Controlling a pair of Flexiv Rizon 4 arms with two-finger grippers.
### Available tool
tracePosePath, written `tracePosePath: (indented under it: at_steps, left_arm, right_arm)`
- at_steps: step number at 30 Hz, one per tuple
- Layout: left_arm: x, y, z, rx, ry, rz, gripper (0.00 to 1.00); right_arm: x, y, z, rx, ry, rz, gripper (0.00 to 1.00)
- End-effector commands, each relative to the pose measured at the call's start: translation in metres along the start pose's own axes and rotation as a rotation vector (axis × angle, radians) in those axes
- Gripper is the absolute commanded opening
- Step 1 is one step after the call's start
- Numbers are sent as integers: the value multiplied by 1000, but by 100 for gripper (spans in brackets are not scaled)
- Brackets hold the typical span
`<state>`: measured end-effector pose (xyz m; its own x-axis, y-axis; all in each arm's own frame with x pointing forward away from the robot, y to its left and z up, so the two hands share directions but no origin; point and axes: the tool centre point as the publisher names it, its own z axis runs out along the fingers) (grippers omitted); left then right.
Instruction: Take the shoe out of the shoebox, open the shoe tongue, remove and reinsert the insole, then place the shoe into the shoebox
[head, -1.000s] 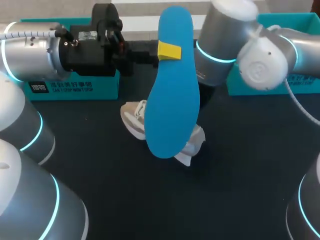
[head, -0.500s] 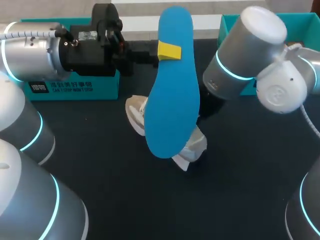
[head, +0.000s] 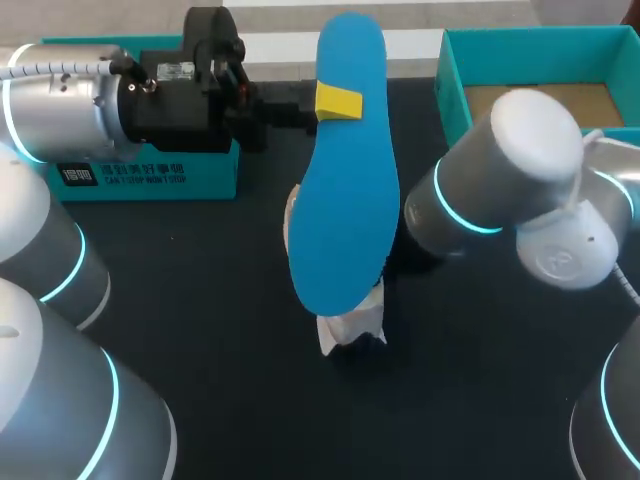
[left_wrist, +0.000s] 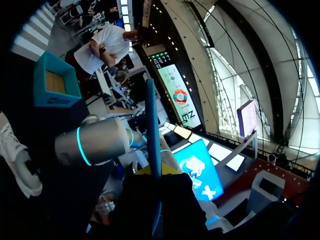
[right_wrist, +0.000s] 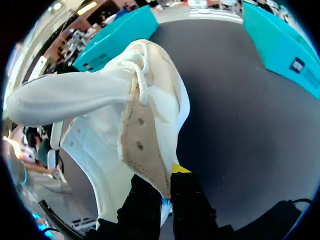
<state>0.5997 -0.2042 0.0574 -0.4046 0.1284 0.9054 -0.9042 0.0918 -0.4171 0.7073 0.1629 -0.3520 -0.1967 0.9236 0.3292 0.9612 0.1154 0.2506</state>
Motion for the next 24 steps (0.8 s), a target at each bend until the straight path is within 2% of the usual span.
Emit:
tracePosePath:
  at_steps: [1,8,17,24]
  left_arm:
    - [-1,1,1,1,0,0,0]
    - [-1,1,1,1,0,0,0]
    - [-1,1,1,1,0,0,0]
    - [-1,1,1,1,0,0,0]
  right_arm:
    - [3,-8,7,-81,-42,215,0]
    - [1,-14,26,-32,-27,172,0]
    - [2,-12,23,-27,-41,112,0]
    - [1,-13,24,12,-17,31,0]
